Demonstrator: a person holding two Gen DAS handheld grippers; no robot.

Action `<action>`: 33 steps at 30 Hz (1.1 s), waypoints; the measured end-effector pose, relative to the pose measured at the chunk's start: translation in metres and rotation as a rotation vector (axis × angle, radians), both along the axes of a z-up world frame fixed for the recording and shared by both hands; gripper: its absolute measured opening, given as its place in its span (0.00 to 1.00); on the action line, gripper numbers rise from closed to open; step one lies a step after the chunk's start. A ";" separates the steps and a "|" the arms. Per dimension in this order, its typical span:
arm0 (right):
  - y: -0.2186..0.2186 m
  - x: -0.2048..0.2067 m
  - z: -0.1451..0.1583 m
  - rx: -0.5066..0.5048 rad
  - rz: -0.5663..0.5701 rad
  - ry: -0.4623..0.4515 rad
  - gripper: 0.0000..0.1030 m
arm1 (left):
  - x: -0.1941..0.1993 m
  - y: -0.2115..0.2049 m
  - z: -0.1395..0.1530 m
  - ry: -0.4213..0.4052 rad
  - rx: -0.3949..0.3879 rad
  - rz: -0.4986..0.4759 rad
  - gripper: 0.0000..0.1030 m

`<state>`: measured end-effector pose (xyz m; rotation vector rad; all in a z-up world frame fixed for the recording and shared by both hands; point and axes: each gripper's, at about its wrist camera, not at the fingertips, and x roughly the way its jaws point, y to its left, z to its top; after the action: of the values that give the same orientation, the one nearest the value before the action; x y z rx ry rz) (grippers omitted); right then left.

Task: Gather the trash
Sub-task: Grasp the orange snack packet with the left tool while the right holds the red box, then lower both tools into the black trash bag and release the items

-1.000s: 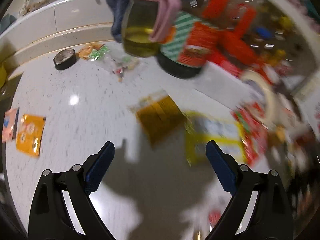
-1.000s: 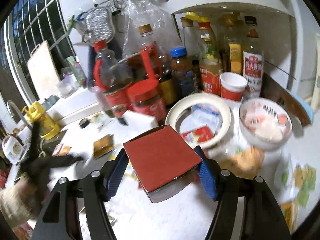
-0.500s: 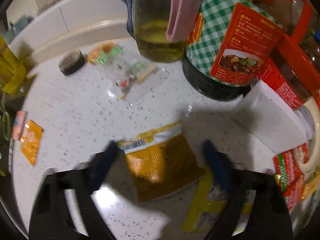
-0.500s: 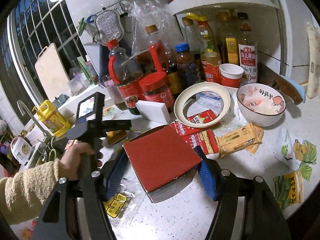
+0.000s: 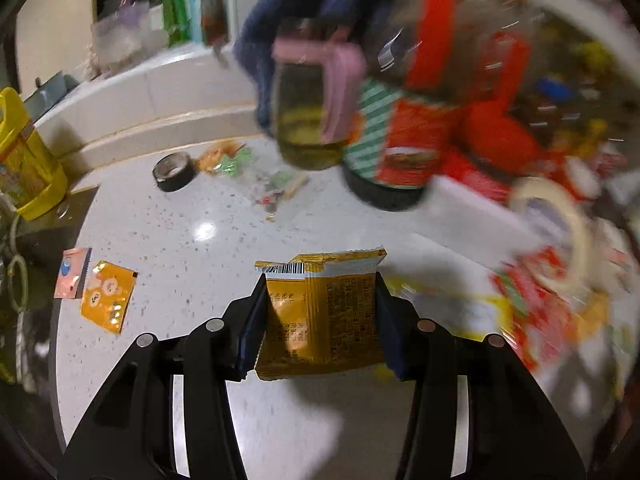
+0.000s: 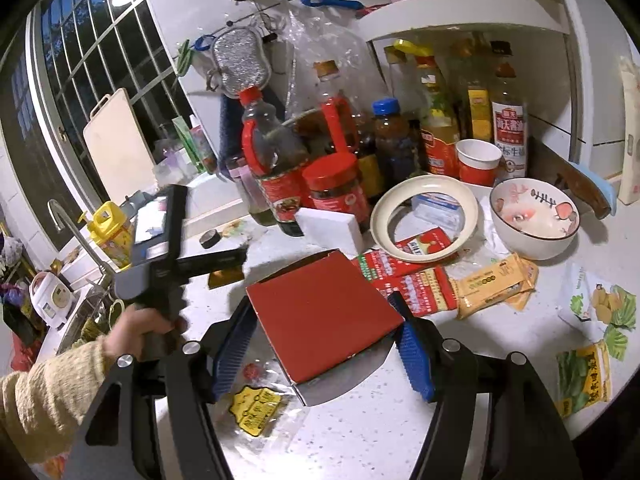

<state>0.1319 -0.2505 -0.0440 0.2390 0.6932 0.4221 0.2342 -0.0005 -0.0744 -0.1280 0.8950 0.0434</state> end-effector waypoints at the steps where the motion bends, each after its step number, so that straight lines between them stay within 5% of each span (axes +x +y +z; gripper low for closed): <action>1: 0.002 -0.002 0.002 -0.002 0.002 -0.003 0.64 | -0.007 -0.002 0.007 -0.011 -0.001 -0.029 0.46; 10: 0.017 -0.048 0.018 0.013 0.024 -0.009 0.64 | -0.146 -0.013 0.039 -0.015 -0.045 -0.341 0.46; 18: 0.017 -0.139 0.002 -0.039 0.078 0.134 0.64 | -0.264 -0.036 0.011 0.162 -0.036 -0.682 0.46; 26: 0.001 -0.222 -0.103 -0.105 0.034 0.462 0.64 | -0.326 -0.079 -0.112 0.499 -0.008 -0.912 0.46; 32: 0.010 -0.248 -0.210 -0.220 0.054 0.618 0.66 | -0.331 -0.102 -0.218 0.657 0.139 -0.879 0.50; 33: 0.012 -0.250 -0.222 -0.256 0.048 0.619 0.79 | -0.330 -0.103 -0.229 0.668 0.168 -0.857 0.63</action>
<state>-0.1178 -0.2390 -0.2665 0.1067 1.3520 0.2977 -0.0961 -0.1036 -0.3031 0.4599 1.5438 -0.6704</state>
